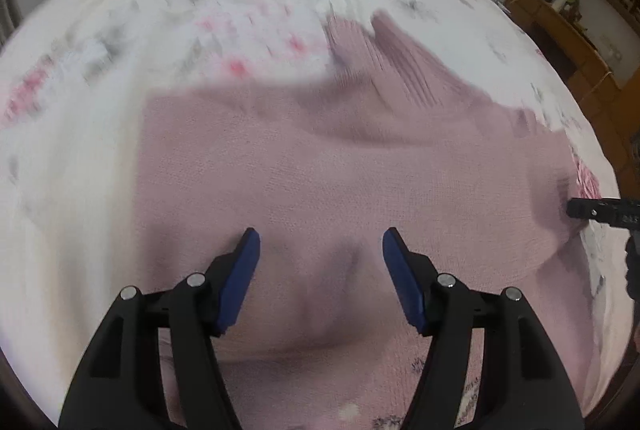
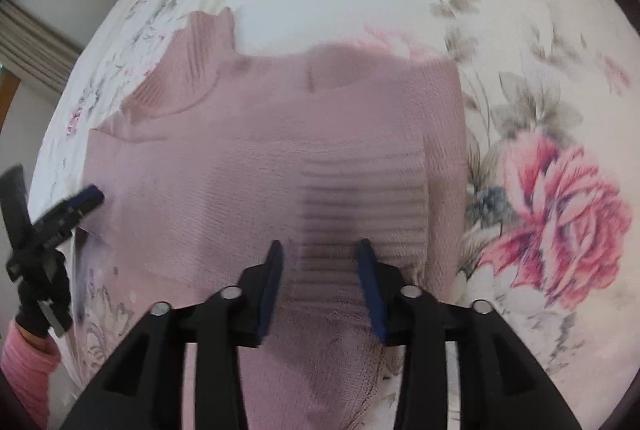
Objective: Fold small clothes
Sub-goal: 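Grasp the ribbed hem of the pink sweater with both tools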
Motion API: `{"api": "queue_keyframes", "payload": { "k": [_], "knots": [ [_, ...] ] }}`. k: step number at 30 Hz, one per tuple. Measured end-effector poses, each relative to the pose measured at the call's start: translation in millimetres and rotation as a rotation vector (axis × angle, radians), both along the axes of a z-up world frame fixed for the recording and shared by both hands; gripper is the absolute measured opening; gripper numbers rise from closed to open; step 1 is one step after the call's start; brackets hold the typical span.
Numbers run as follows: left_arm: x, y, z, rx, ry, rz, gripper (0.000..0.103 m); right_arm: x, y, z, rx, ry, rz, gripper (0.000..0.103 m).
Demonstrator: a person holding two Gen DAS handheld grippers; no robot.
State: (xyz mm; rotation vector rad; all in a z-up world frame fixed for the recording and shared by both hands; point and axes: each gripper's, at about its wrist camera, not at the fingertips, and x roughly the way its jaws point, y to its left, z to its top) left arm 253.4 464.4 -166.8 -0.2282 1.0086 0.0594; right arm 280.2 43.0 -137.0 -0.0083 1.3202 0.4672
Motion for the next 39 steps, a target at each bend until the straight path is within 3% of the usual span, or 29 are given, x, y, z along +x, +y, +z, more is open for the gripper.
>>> {"api": "queue_keyframes", "payload": {
  "k": [3, 7, 11, 18, 20, 22, 23, 24, 25, 26, 34, 39],
  "knots": [
    [20, 10, 22, 0.036, -0.045, 0.004, 0.072, 18, 13, 17, 0.031, -0.049, 0.016, 0.054],
    [70, 22, 28, -0.029, -0.03, 0.008, 0.072, 68, 53, 22, 0.083, -0.054, 0.035, 0.057],
    [126, 20, 20, -0.074, -0.02, 0.01, 0.072, 115, 92, 14, 0.177, -0.028, 0.024, 0.057],
    [177, 4, -18, -0.074, 0.057, -0.015, 0.07, 159, 149, -28, 0.162, 0.029, 0.024, 0.057],
    [182, 2, -26, -0.093, 0.051, -0.015, 0.069, 164, 157, -38, 0.142, 0.029, 0.032, 0.06],
    [183, 2, -28, -0.102, 0.033, -0.014, 0.046, 165, 166, -42, 0.127, 0.018, 0.052, 0.058],
    [183, 3, -29, -0.115, 0.023, -0.016, 0.04, 163, 169, -41, 0.118, 0.009, 0.066, 0.046],
    [182, 3, -28, -0.138, 0.012, -0.018, 0.025, 160, 171, -40, 0.122, 0.005, 0.087, 0.032],
    [182, 4, -28, -0.153, 0.006, -0.018, 0.013, 158, 171, -39, 0.131, 0.008, 0.089, 0.011],
    [181, 4, -27, -0.169, 0.002, -0.017, 0.009, 157, 170, -37, 0.135, -0.004, 0.084, 0.011],
    [153, -3, 7, -0.192, -0.121, -0.082, 0.007, 122, 147, 14, 0.232, -0.151, 0.14, 0.01],
    [108, -18, 24, -0.136, -0.198, -0.194, 0.008, 77, 126, 41, 0.256, -0.234, 0.237, 0.01]
  ]
}}
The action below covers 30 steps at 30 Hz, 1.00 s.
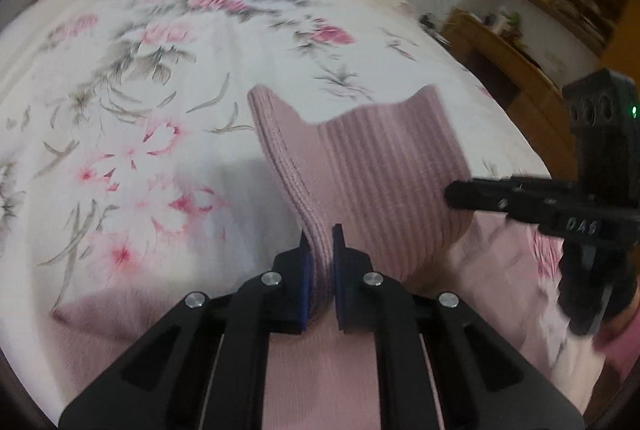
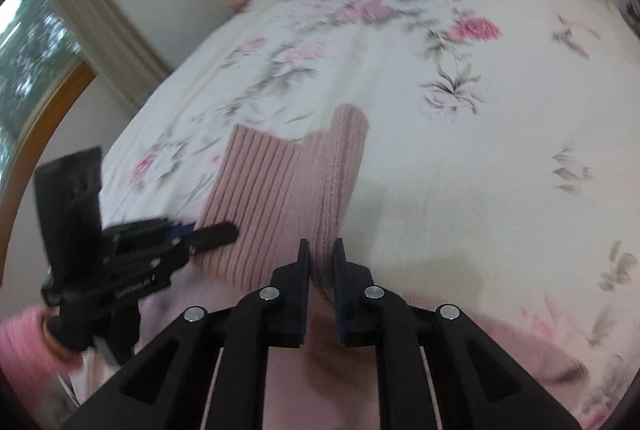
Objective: Fold small clothes
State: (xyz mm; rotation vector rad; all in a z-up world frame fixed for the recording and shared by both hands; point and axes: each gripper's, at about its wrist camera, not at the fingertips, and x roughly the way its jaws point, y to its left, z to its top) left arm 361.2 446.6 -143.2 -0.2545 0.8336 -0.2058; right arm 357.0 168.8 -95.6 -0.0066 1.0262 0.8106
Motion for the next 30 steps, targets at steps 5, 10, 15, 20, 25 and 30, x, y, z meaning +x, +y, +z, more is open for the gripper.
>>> {"api": "queue_keyframes", "payload": {
  "k": [5, 10, 15, 20, 25, 30],
  "knots": [
    [-50, -3, -9, 0.005, -0.01, -0.054, 0.014, -47, -25, -1, -0.018, 0.001, 0.067, 0.01],
    [-94, 2, -25, 0.037, 0.045, -0.091, 0.016, -83, -44, -21, -0.083, 0.061, 0.123, 0.015],
    [-117, 30, -30, -0.022, 0.104, -0.061, 0.018, -91, -61, -31, -0.112, 0.107, 0.106, 0.017],
    [-87, 42, -32, -0.222, 0.128, 0.019, 0.029, -58, -57, -41, 0.017, 0.252, -0.003, 0.038],
    [-47, 32, -58, -0.345, 0.216, 0.065, 0.032, -30, -39, -74, 0.07, 0.426, -0.079, 0.044],
    [-31, 29, -61, -0.268, 0.202, 0.084, 0.01, -22, -36, -81, 0.053, 0.407, -0.1, 0.011]
  ]
}}
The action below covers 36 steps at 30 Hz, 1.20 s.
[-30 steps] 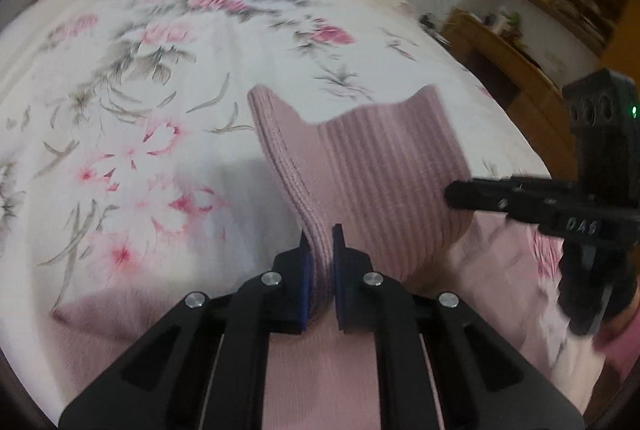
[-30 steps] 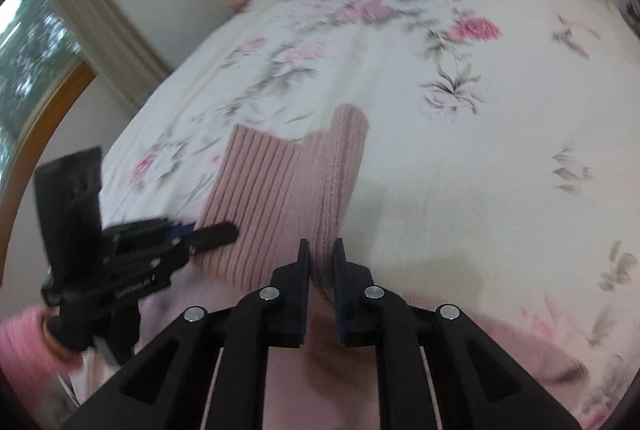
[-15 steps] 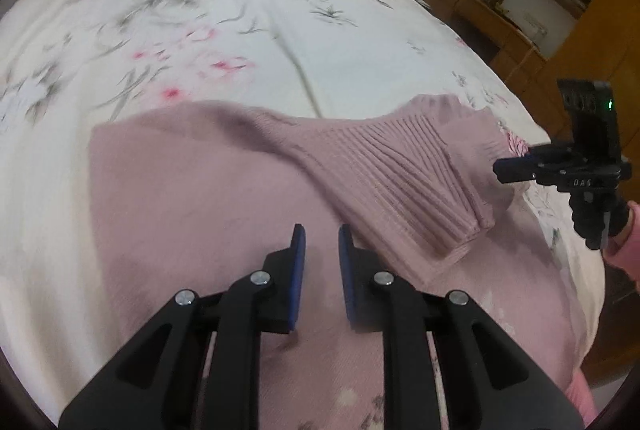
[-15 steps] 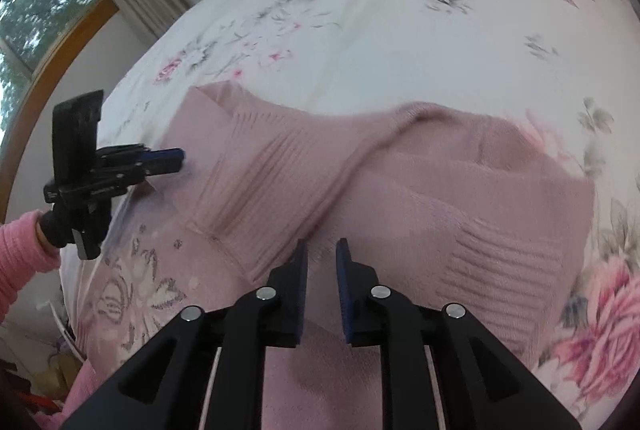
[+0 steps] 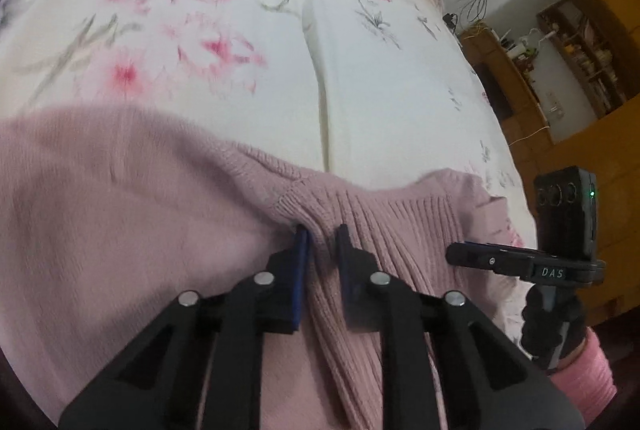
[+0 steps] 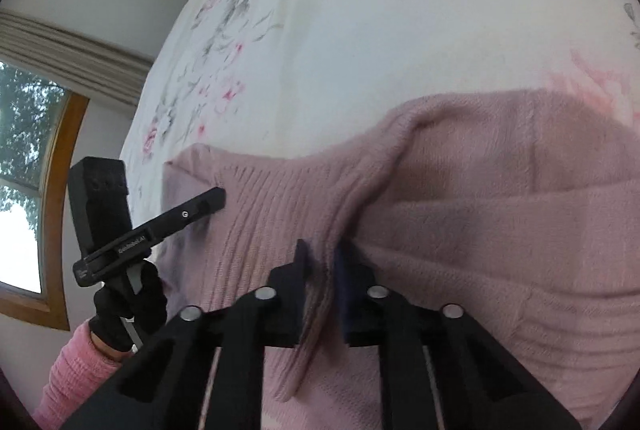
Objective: Fold small clothes
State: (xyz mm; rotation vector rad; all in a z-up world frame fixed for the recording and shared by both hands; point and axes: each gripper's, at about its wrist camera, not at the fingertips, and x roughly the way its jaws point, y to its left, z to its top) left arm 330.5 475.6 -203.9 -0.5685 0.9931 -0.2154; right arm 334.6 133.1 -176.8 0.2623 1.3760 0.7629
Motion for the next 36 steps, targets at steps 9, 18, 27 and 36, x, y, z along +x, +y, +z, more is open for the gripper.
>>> {"api": "queue_keyframes", "payload": {
  "k": [9, 18, 27, 36],
  "knots": [
    [-28, 11, 13, 0.022, -0.007, -0.009, 0.015, -18, -9, 12, -0.025, -0.024, -0.001, 0.022],
    [-67, -55, 33, 0.183, -0.089, -0.164, 0.019, -51, -4, -3, -0.023, 0.113, 0.032, 0.017],
    [-74, -51, 7, 0.237, -0.042, -0.213, 0.019, -59, -31, 5, -0.064, 0.034, 0.031, 0.01],
    [-82, -52, 15, 0.256, -0.014, -0.128, 0.022, -71, -30, 5, -0.084, 0.015, -0.009, 0.019]
  ]
}}
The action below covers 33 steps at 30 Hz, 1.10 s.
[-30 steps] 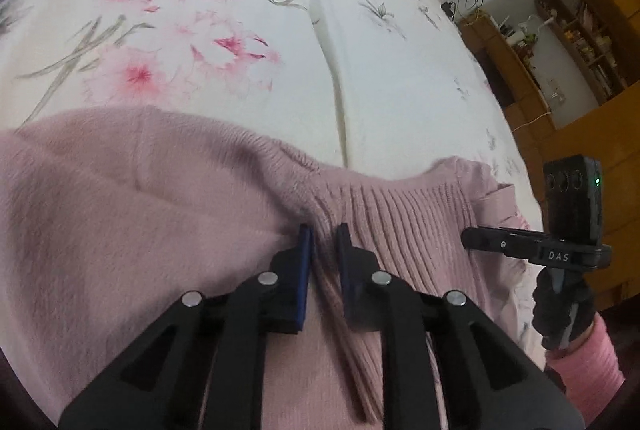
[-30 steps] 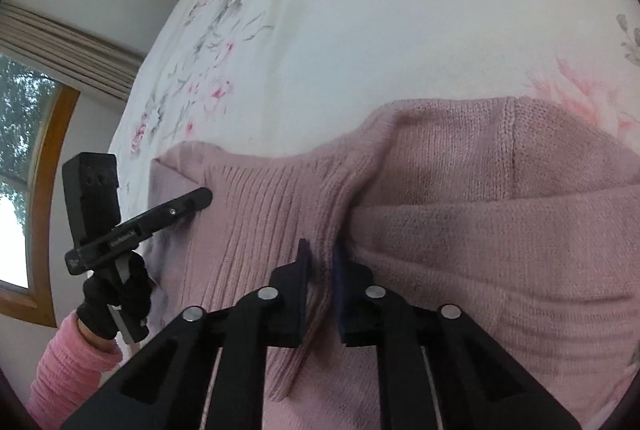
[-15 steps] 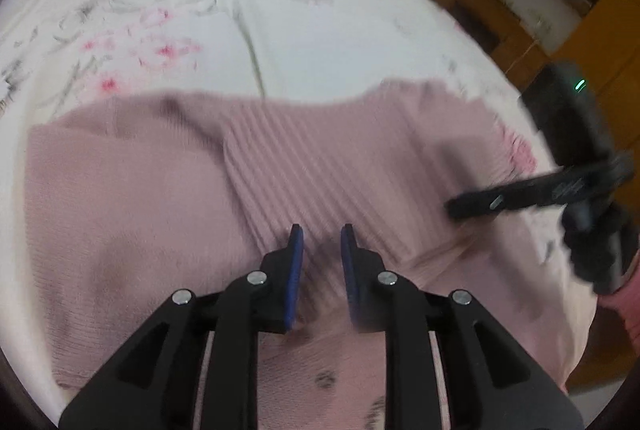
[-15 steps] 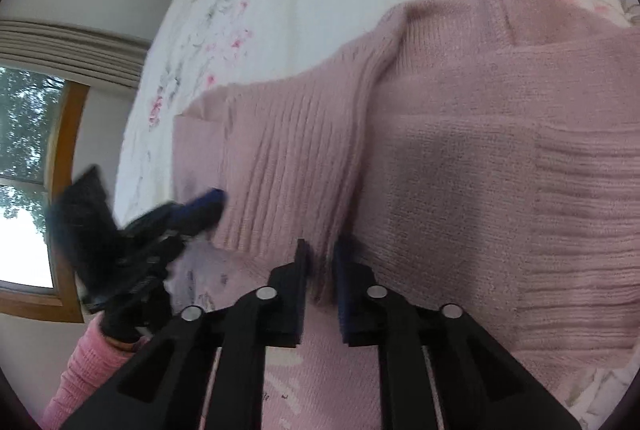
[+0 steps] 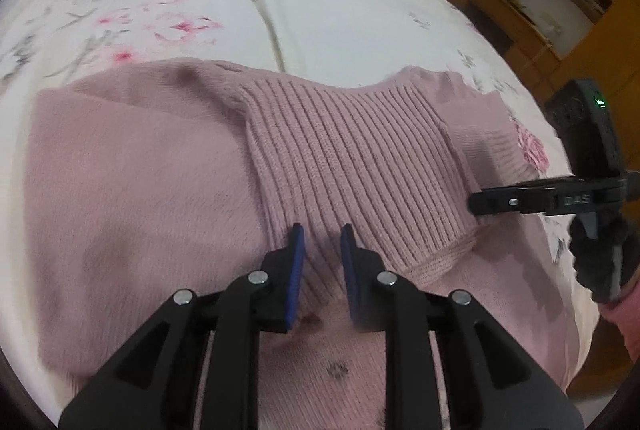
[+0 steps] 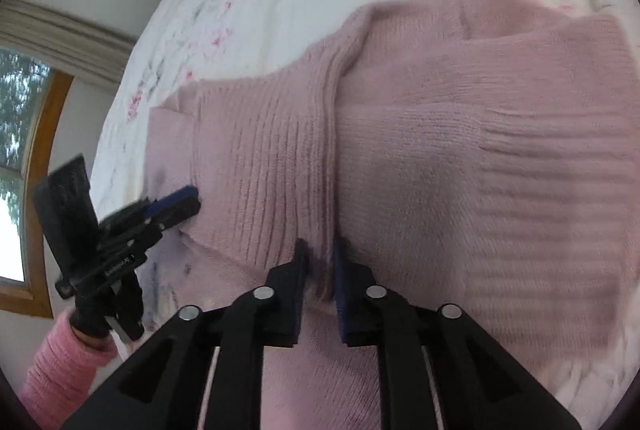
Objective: Fold small clothes
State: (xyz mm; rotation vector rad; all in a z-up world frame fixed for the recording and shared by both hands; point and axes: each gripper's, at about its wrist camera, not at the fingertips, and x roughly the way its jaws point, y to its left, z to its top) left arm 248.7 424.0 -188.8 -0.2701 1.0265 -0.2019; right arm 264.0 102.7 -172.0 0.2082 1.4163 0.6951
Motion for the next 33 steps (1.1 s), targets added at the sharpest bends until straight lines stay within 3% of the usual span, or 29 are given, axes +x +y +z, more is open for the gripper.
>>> {"api": "queue_keyframes", "payload": {
  "k": [3, 5, 13, 16, 18, 22, 27, 30, 33],
  "knots": [
    [-31, -3, 23, 0.039, -0.027, 0.051, 0.046, -29, -17, 32, -0.006, -0.079, -0.007, 0.02],
    [-61, -2, 37, 0.043, -0.04, 0.084, 0.048, -62, -37, 53, -0.023, -0.129, -0.013, 0.022],
    [-222, 0, 60, 0.052, 0.074, 0.279, 0.054, -221, -141, 84, -0.012, -0.111, -0.18, 0.03],
    [-282, -1, 64, 0.109, 0.087, 0.328, 0.058, -276, -164, 92, -0.102, -0.153, -0.208, 0.041],
    [-315, -3, 64, 0.164, 0.104, 0.357, 0.059, -302, -179, 91, -0.101, -0.131, -0.238, 0.044],
    [-360, 4, 63, 0.121, 0.133, 0.404, 0.059, -332, -199, 87, -0.046, -0.07, -0.281, 0.044],
    [-381, 5, 66, 0.11, 0.146, 0.409, 0.066, -345, -196, 75, 0.017, -0.006, -0.298, 0.045],
    [-385, 4, 64, 0.131, 0.169, 0.4, 0.066, -349, -190, 74, -0.048, -0.033, -0.29, 0.048],
    [-387, 8, 55, 0.123, 0.202, 0.407, 0.066, -351, -189, 66, -0.043, 0.0, -0.295, 0.051]
  ]
}}
